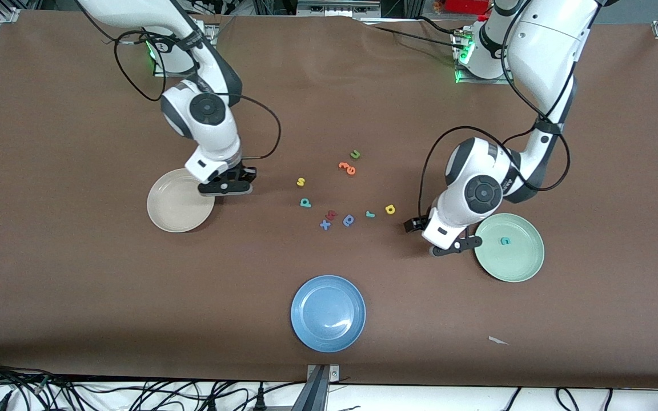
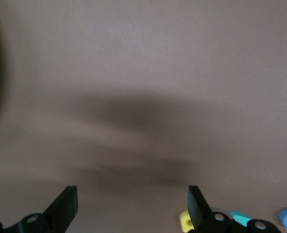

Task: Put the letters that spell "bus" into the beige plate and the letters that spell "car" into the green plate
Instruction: 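Place the teal c on the green plate while the right places yellow c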

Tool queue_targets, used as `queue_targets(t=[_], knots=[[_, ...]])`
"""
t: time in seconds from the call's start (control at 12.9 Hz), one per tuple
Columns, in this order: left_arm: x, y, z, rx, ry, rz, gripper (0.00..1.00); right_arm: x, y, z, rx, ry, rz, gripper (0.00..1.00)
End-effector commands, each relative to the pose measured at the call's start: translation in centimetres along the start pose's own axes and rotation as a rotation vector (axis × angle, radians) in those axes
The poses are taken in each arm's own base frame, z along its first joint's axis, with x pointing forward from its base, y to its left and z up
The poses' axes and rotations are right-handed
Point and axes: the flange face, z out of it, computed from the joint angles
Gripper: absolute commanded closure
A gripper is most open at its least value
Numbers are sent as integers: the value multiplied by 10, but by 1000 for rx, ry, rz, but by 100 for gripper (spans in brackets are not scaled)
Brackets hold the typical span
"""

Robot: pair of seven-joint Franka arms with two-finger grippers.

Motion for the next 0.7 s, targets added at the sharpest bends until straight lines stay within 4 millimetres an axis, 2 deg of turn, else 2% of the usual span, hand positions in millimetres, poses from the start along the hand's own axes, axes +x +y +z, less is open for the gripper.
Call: queue_targets(t=[0.0,0.15,0.23,0.31,0.39,0.62], knots=[[-21,28,12,-26,16,-60,0,8,52,-6,-34,-20,-85,81],[-32,40,27,-15,13,-75,3,13,86,2,-35,-39,-128,79],[-37,44,35,-10,11,-88,6,12,96,8,-36,-51,-132,70],[-39,47,39,-6,9,-89,8,10,97,10,-35,-54,-129,46],[-42,48,46,1,2,-86,10,9,96,12,-33,-57,-127,31],[-49,52,55,25,4,-85,16,9,96,12,-33,-57,-119,19]])
